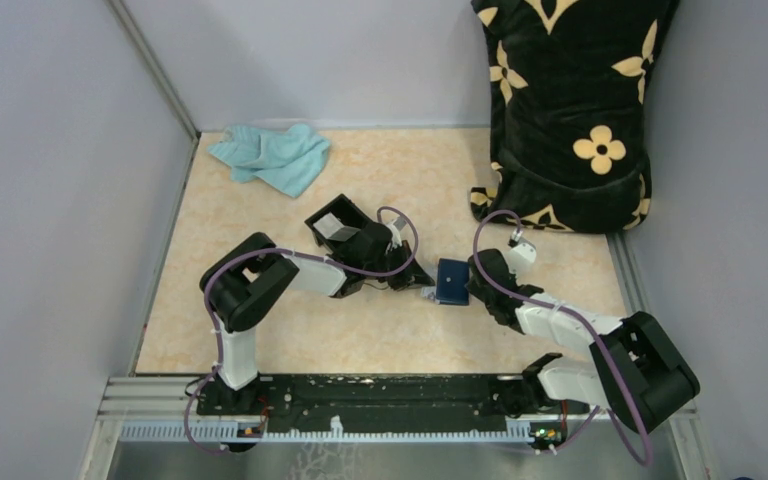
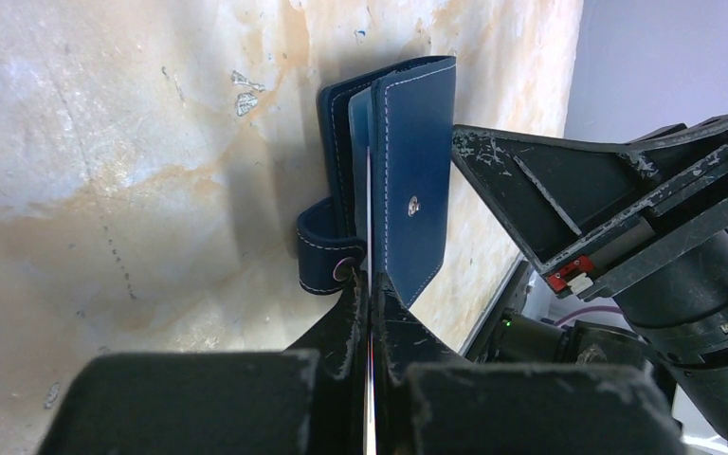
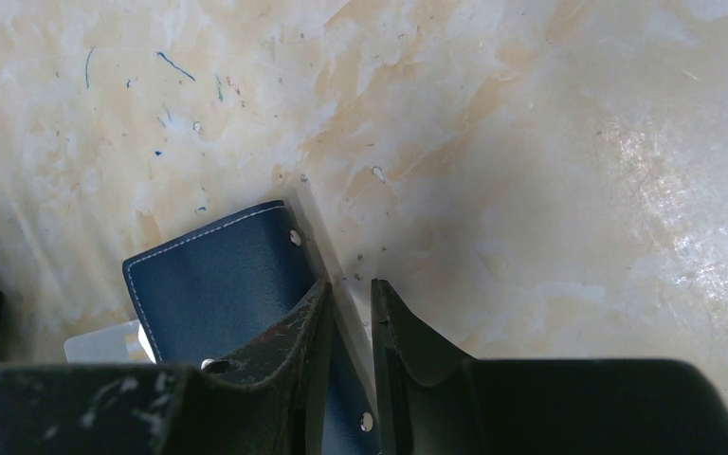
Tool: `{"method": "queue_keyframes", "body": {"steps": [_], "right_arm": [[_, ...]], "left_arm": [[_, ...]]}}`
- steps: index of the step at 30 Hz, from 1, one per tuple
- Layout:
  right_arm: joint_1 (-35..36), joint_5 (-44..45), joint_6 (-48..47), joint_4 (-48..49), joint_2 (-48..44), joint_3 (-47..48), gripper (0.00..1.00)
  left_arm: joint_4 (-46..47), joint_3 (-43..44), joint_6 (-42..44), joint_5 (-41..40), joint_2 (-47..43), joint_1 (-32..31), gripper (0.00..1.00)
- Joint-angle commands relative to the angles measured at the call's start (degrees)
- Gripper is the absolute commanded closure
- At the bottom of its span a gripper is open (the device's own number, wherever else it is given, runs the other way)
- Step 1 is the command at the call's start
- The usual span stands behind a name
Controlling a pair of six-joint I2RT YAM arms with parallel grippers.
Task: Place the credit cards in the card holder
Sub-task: Open the card holder at the center of the board.
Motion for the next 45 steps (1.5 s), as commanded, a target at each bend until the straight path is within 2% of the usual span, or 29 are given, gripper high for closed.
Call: {"method": "queue_keyframes", "body": {"steps": [1,17,21,32,45], "right_arm": [[-0.5,-2.3,-0.6,-2.2,1.5,-1.7,0.77],[-0.3,-5.1,-1.6,-0.8,0.0,-2.6,0.78],[0.8,-5.8,-2.0,-0.2,0.2,-2.1,0.8],[5.4,-5.8,-1.0,0.5,4.0,0.2,0.8],[7.7,-8.0,0.0,1.1,4.7,1.1,0.8]], "left_arm": [[3.2,0.3,-0.6,1.4,-0.2,-0.4,1.0],[5.3,0.3,-2.2,1.5,-1.3,-1.0,1.0],[5.7,0.3,-2.5,1.3,-1.4,-1.4,1.0],[8.0,-2.6,-3.4,0.0,-3.2,-1.4,1.0],[9.1,-3.2,-4.3,-1.9,-4.5,-1.6,1.0]]}}
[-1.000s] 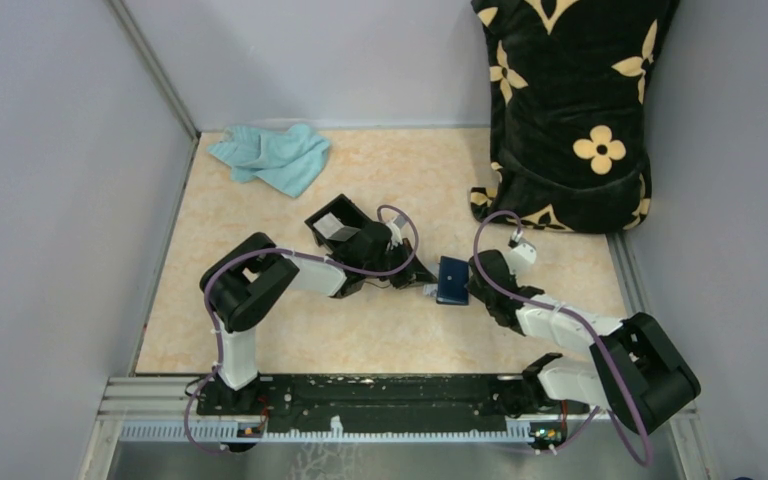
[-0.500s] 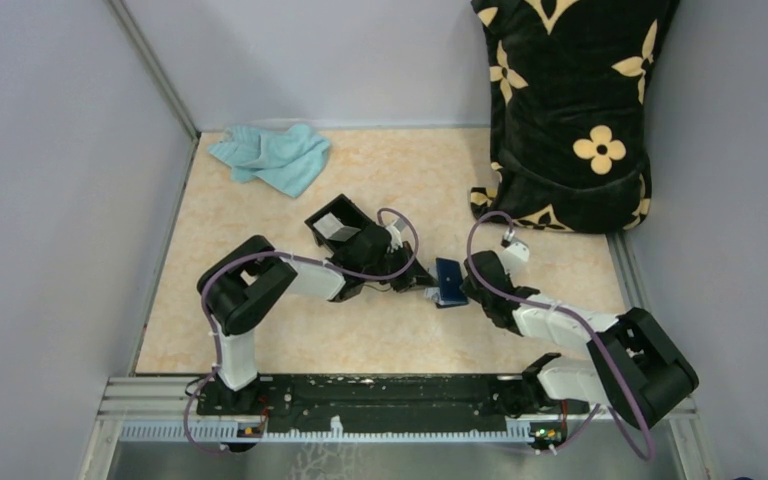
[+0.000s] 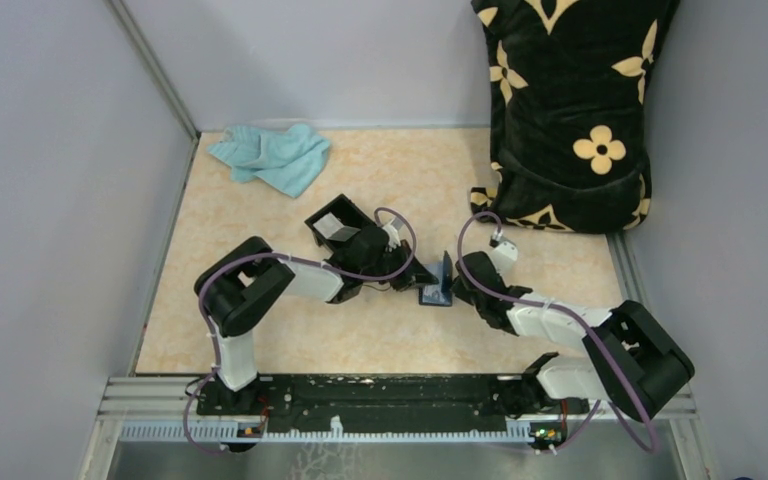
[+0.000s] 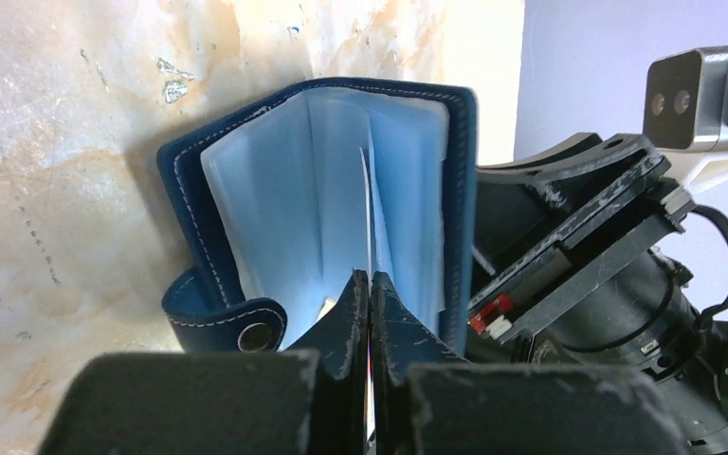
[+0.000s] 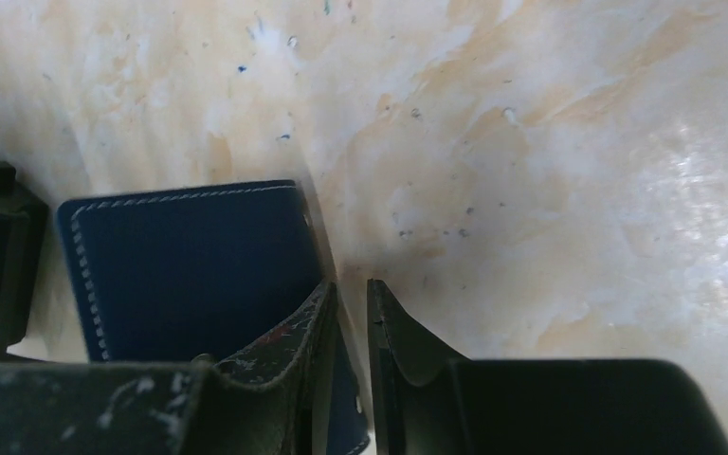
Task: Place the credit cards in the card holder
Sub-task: Open the card holder at the center of the board.
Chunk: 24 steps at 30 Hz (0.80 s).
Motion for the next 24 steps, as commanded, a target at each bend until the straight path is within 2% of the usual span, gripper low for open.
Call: {"method": "queue_keyframes", "body": {"steps": [1,11,24], "right_arm": [[2.0,-5.7,0.7,-3.7,1.7,0.9,0.8],[2.3,-4.9,0.9,-6.5,-0.5,1.6,0.8],[0.8,2.2,-0.1,-16.0,-8.1,3.0,0.75]], "left_arm": [[2.5,-0.1,-0.2,-1.7,-2.7,-0.4,1.0],[-3.9,4.0,1.9,-4.4,-1.3,-2.4,1.0],[-15.2,8.6,6.5,-12.0,-1.5,-5.4,1.0]]}}
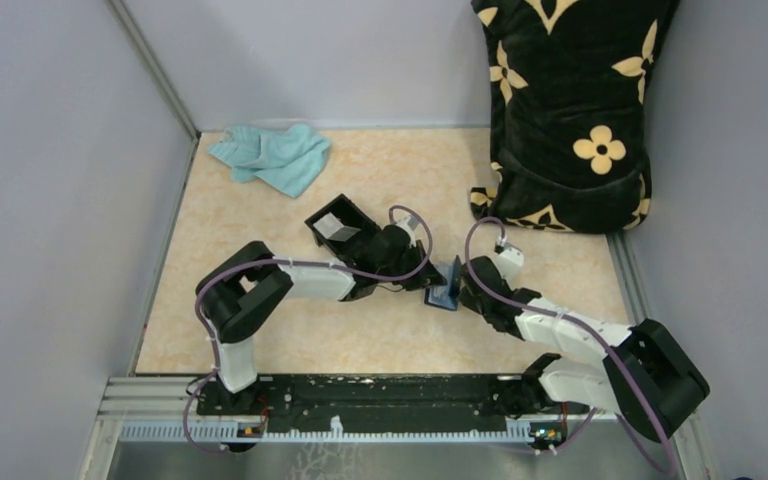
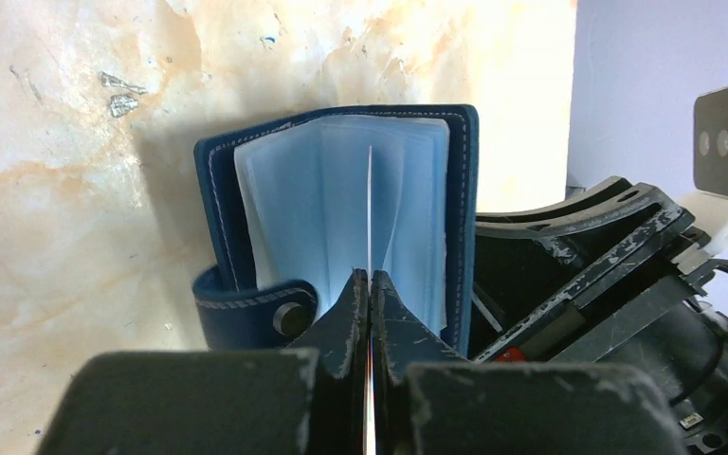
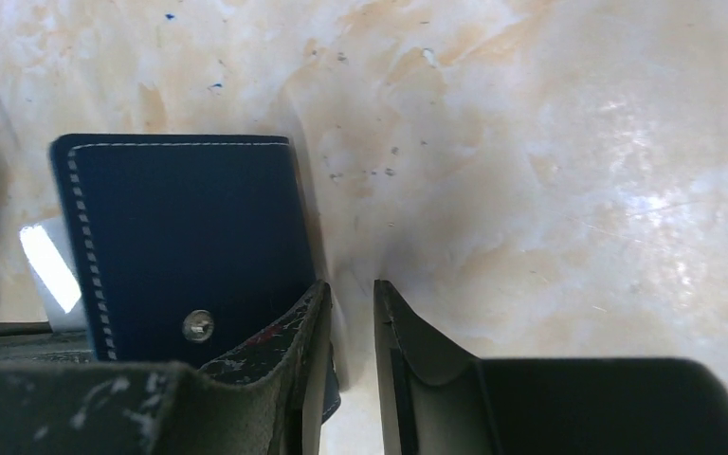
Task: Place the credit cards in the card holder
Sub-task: Open the card holder at the center of the board.
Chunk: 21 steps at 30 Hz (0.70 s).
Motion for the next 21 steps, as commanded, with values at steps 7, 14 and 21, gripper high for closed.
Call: {"method": "queue_keyframes", "body": {"steps": [7,14,21], "right_arm": [[-1.6,2.4,-0.7,-5.6,-3.4,1.9,0.74],[-2.5,0.4,-0.8,-3.7,-2.5,0.4,0.74],[-4.1,0.8,-0.4,-5.3,-4.2,-0.9,0.74]], "left_arm": [[-7.1,4.4,2.1,-6.6,-0.1,-2.3,1.0],[-7.6,6.7,1.8,-7.1,0.9,-3.3,1.0],[-8.8,9.8,2.1,-7.5,2.5,-4.9,1.0]]}}
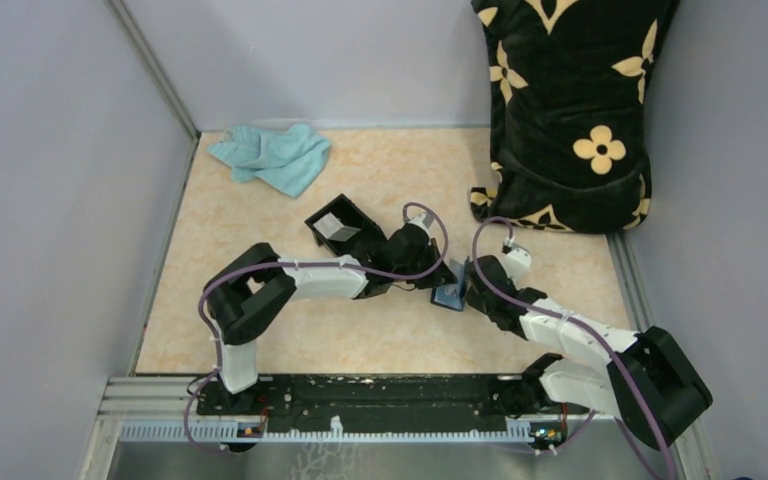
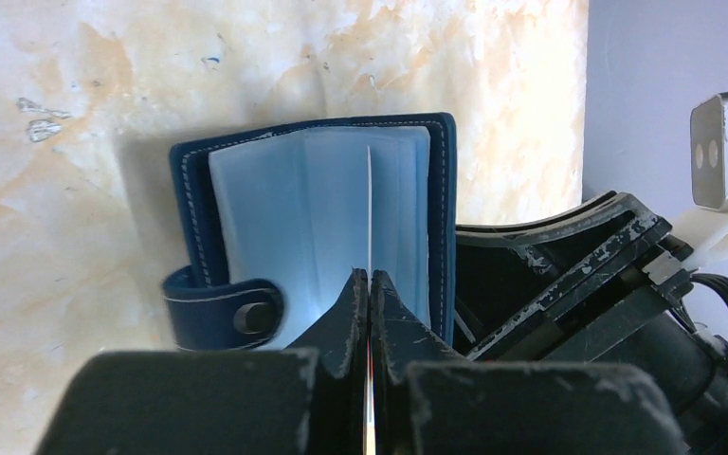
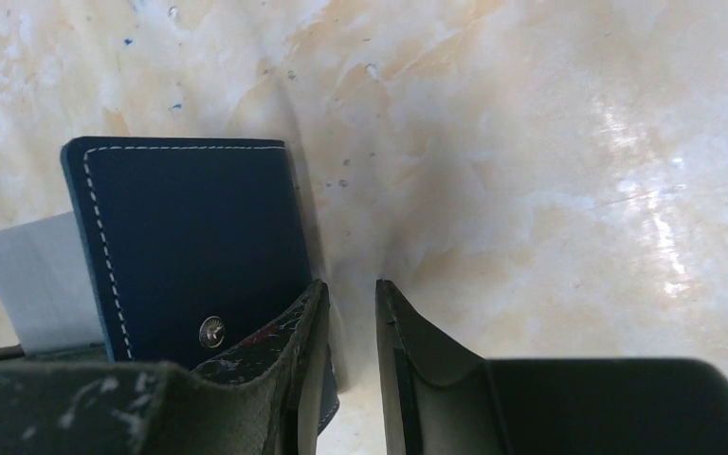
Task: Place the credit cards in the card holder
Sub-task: Open the card holder at the center of the board.
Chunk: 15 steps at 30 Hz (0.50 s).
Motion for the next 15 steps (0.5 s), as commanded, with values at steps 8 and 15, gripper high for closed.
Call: {"method": "queue_keyframes", "body": {"steps": [8,15], "right_arm": [[-3.4,2.6,1.2,-5.5,-7.8,-1.5,0.73],[-3.7,3.2,2.8,-7.4,-9.5,-1.2,0.67]], "left_arm": [[-1.3,3.6,0.5,-2.6,2.6,-2.3,1.0],[-4.4,5.9,1.0,-4.9,2.9,-3.3,1.0]]}}
